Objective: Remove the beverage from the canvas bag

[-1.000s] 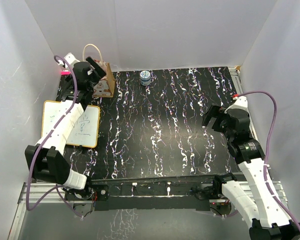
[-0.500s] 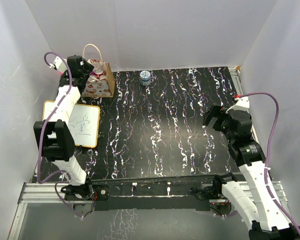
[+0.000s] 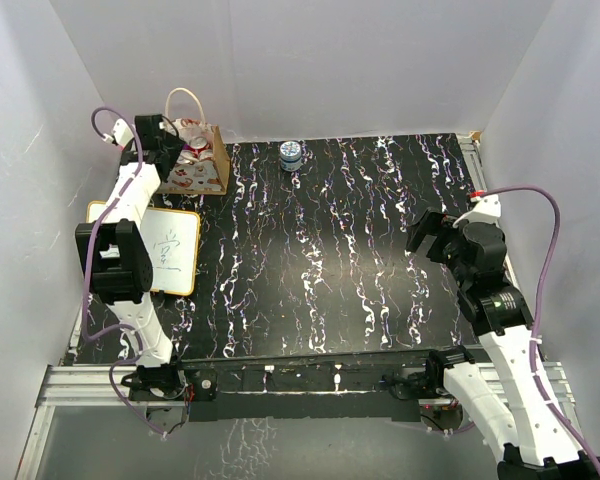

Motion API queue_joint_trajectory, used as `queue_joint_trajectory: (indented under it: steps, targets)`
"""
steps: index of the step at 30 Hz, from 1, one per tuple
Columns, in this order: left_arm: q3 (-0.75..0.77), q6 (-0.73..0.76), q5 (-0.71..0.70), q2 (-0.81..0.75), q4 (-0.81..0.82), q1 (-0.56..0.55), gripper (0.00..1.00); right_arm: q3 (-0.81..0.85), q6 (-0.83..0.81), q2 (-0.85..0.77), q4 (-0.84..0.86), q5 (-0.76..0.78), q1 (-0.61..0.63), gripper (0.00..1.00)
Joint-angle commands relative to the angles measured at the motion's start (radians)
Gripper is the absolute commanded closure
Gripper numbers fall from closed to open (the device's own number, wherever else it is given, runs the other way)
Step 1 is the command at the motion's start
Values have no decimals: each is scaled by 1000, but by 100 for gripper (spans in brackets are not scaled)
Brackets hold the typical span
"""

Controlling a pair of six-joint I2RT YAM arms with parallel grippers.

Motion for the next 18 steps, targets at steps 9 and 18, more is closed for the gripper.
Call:
queue_joint_trajectory:
  steps: [9, 18]
  targets:
    - [76, 80, 392, 45, 50, 26, 86, -12, -29, -44, 81, 12, -4, 2]
    - [-11, 79, 700, 13, 181, 22, 100, -13, -30, -46, 82, 9, -5, 2]
